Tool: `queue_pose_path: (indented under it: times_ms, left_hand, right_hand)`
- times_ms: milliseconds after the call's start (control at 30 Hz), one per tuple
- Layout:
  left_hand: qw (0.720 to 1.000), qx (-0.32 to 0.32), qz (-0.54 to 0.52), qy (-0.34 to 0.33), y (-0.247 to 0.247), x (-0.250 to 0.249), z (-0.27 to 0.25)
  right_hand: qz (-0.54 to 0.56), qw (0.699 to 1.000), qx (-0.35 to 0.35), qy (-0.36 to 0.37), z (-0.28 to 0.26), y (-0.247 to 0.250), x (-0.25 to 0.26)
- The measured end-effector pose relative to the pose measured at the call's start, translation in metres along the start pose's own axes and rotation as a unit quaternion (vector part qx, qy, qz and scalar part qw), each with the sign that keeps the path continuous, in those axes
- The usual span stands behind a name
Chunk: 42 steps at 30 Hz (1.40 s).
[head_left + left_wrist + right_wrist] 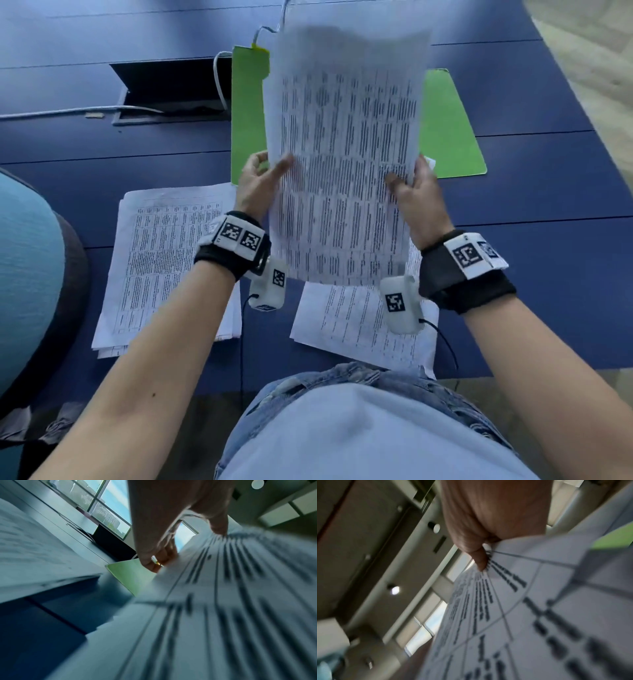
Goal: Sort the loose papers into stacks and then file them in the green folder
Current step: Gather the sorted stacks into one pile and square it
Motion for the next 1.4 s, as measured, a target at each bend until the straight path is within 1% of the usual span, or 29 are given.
queue_pose_path:
  times_ms: [33, 67, 100, 133, 167, 233, 267, 333, 400, 500, 567, 633, 767, 833, 867, 900, 933, 967, 1033, 1167, 1200, 1300, 1400]
  left_hand:
    - [1.0, -0.001, 0.013, 0.006, 0.002, 0.005, -0.001]
    - [1.0, 0.001, 0.023, 0.012, 0.004, 0.014, -0.001]
    - [0.998, -0.002, 0.059, 0.022, 0.004, 0.025, -0.002]
    - [0.992, 0.002, 0.119, 0.033, 0.003, 0.037, -0.003]
    - [0.98, 0.014, 0.192, 0.05, 0.001, 0.05, -0.005]
    - [0.944, 0.038, 0.322, 0.061, -0.006, 0.069, -0.016]
    - [0.933, 0.046, 0.35, 0.063, -0.009, 0.077, -0.021]
    - [0.929, 0.046, 0.358, 0.079, -0.014, 0.086, -0.026]
    - [0.922, 0.037, 0.377, 0.08, -0.016, 0.09, -0.025]
    - [0.905, 0.043, 0.419, 0.056, -0.019, 0.089, -0.026]
    - [0.904, 0.043, 0.424, 0.04, -0.02, 0.088, -0.028]
    - [0.918, 0.029, 0.396, 0.026, -0.018, 0.087, -0.028]
    - [0.938, -0.002, 0.341, 0.064, -0.005, 0.086, -0.021]
    - [0.934, 0.018, 0.351, 0.062, -0.002, 0.082, -0.019]
    - [0.929, 0.029, 0.366, 0.051, -0.002, 0.082, -0.018]
    - [0.925, 0.037, 0.378, 0.027, -0.002, 0.082, -0.017]
    - [0.927, 0.033, 0.373, -0.001, -0.002, 0.084, -0.017]
    - [0.933, 0.022, 0.358, -0.021, -0.001, 0.085, -0.018]
    - [0.945, 0.002, 0.325, -0.044, 0.0, 0.089, -0.019]
    - [0.942, -0.009, 0.334, -0.037, -0.001, 0.093, -0.018]
    - [0.947, -0.017, 0.318, -0.033, -0.002, 0.094, -0.019]
    - [0.956, -0.037, 0.291, -0.004, -0.002, 0.094, -0.022]
    - [0.959, -0.024, 0.28, 0.022, -0.005, 0.091, -0.027]
  right_hand:
    - [-0.069, 0.997, -0.006, -0.031, -0.002, 0.001, -0.013]
    - [-0.137, 0.989, -0.007, -0.061, -0.005, 0.002, -0.028]
    - [-0.193, 0.977, -0.001, -0.087, -0.008, 0.002, -0.041]
    - [-0.237, 0.966, 0.014, -0.107, -0.013, 0.001, -0.054]
    - [-0.265, 0.956, 0.033, -0.119, -0.017, -0.002, -0.065]
    - [-0.293, 0.945, 0.058, -0.129, -0.023, -0.008, -0.08]
    - [-0.304, 0.943, 0.055, -0.128, -0.024, -0.01, -0.085]
    - [-0.325, 0.936, 0.046, -0.127, -0.027, -0.013, -0.09]
    - [-0.343, 0.931, 0.039, -0.117, -0.028, -0.017, -0.095]
    - [-0.354, 0.93, 0.035, -0.096, -0.029, -0.021, -0.099]
    - [-0.357, 0.929, 0.034, -0.093, -0.028, -0.022, -0.101]
    - [-0.343, 0.933, 0.038, -0.101, -0.028, -0.021, -0.102]
    - [-0.287, 0.951, 0.02, -0.112, -0.027, -0.014, -0.103]
    - [-0.251, 0.96, 0.01, -0.122, -0.027, -0.011, -0.104]
    - [-0.228, 0.965, 0.007, -0.128, -0.026, -0.009, -0.105]
    - [-0.194, 0.972, 0.004, -0.134, -0.027, -0.008, -0.105]
    - [-0.166, 0.976, 0.001, -0.138, -0.028, -0.008, -0.104]
    - [-0.158, 0.978, -0.002, -0.135, -0.028, -0.007, -0.105]
    - [-0.191, 0.974, 0.003, -0.121, -0.031, -0.008, -0.102]
    - [-0.247, 0.966, 0.025, -0.071, -0.036, -0.012, -0.103]
    - [-0.25, 0.965, 0.03, -0.069, -0.037, -0.012, -0.104]
    - [-0.243, 0.965, 0.036, -0.093, -0.035, -0.009, -0.105]
    - [-0.222, 0.967, 0.035, -0.118, -0.034, -0.008, -0.105]
Point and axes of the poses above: each hand's wrist, its own z-axis towards the middle knuckle, its own y-axis out of the back of the hand, x = y × z, the point moved 4 cm from there along z, towards the middle knuckle, and after that the axes turned 5 degrees about -z, right-handed, at the moved point
